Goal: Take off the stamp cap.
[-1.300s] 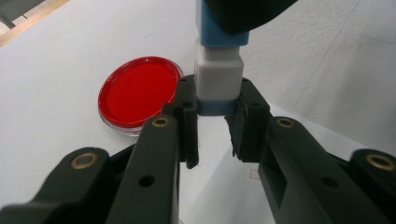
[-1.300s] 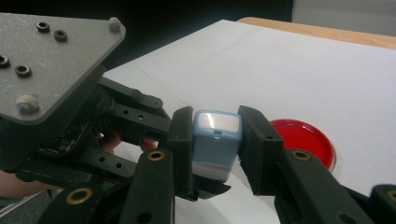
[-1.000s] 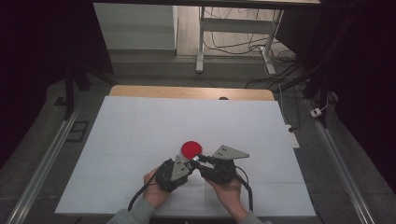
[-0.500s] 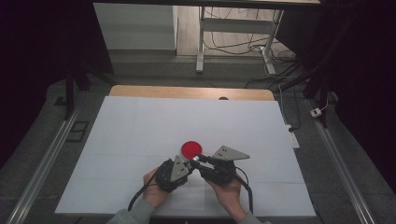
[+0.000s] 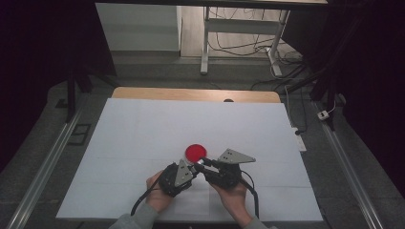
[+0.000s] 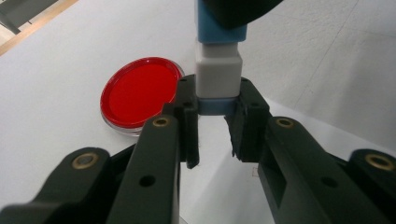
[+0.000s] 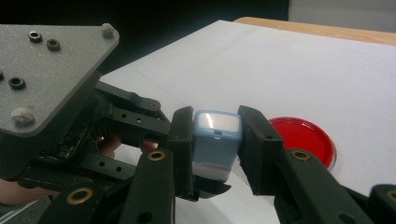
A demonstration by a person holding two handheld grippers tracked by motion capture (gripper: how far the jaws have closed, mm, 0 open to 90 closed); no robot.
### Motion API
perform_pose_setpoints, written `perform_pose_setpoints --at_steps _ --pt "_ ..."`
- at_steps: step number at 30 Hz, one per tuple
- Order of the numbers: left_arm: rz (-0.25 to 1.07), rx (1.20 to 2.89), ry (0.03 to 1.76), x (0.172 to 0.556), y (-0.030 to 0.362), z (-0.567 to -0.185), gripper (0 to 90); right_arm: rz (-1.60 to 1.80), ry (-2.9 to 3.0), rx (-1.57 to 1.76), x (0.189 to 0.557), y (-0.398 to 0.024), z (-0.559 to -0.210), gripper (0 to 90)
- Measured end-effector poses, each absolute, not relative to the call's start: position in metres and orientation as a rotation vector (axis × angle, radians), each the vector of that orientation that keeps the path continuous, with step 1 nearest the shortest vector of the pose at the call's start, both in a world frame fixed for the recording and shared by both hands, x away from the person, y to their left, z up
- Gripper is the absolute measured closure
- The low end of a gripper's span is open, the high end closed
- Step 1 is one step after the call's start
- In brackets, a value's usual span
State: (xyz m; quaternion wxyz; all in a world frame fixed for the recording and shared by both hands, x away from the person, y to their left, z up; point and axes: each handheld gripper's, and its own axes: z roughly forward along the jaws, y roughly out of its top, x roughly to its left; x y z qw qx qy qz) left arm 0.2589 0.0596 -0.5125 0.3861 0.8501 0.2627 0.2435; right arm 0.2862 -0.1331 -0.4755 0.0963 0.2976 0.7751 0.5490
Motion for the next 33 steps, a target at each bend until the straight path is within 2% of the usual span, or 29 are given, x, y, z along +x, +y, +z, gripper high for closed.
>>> perform_pose_setpoints --at_steps 22,25,26,28,33 --pt "0.622 2.156 0.657 0.258 0.060 -0.513 74.5 1.642 2.289 0.889 0.286 -0.135 -0.475 66.9" --pt "0.644 2.231 0.640 0.259 0.060 -0.515 74.5 1.647 2.286 0.882 0.285 -0.134 -0.476 67.1" --pt "0.636 2.244 0.651 0.260 0.062 -0.520 74.5 1.652 2.247 0.880 0.284 -0.136 -0.474 67.1" --pt "0.528 2.188 0.701 0.262 0.067 -0.524 74.5 1.672 2.193 0.880 0.284 -0.144 -0.465 67.1" --pt "0.558 2.175 0.704 0.262 0.071 -0.519 74.4 1.662 2.188 0.882 0.284 -0.150 -0.463 67.1"
